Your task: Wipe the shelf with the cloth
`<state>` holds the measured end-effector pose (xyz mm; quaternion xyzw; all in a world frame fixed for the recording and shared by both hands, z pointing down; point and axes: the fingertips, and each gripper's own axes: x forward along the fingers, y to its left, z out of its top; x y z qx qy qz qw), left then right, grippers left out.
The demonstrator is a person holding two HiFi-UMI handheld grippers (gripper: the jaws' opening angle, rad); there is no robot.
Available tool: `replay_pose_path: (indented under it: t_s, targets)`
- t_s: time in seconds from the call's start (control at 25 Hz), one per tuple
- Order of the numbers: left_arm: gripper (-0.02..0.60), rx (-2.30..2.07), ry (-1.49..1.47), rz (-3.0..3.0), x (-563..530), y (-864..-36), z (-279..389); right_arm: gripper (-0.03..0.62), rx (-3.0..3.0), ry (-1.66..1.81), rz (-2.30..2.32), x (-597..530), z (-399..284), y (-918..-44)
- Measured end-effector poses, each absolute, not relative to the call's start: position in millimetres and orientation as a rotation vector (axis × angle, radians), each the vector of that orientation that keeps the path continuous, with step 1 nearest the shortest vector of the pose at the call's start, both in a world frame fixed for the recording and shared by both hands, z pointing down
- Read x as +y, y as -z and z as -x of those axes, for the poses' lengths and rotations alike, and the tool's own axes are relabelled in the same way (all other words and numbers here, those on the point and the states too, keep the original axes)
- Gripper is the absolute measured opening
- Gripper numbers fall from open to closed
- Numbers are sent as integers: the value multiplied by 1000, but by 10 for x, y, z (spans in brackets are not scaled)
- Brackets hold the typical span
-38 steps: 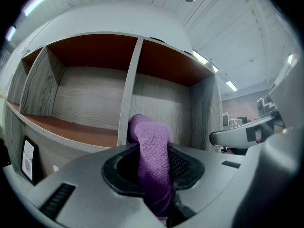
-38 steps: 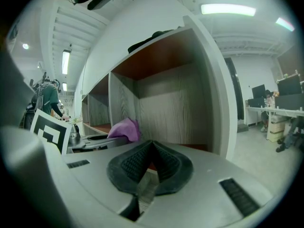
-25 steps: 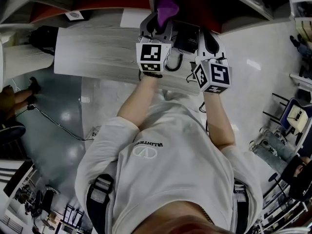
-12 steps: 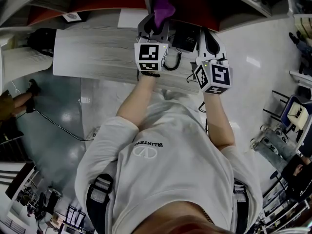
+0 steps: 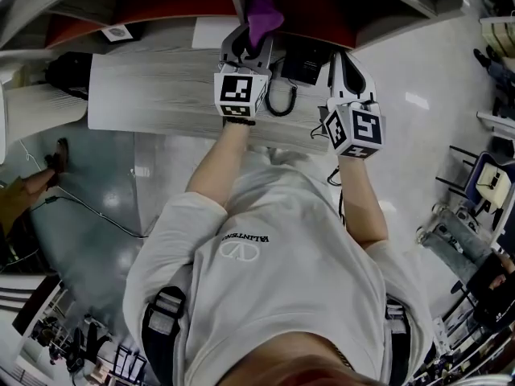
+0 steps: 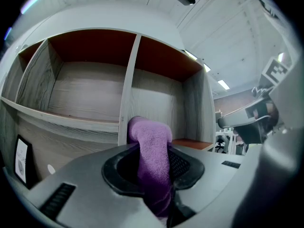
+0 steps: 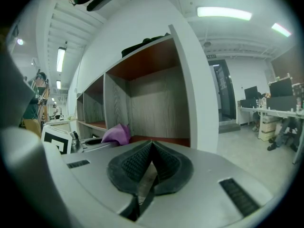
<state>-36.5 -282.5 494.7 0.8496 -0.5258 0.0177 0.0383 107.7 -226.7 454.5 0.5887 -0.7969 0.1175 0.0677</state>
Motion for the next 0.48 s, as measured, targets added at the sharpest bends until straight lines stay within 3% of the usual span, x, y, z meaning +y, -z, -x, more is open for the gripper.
replay_pose_path:
  t_s: [0.48]
  targets:
    - [103,-1508,25,-2838,-2445,-4314,451,0,-2375,-262,-1877,-2043,-1436,-4273]
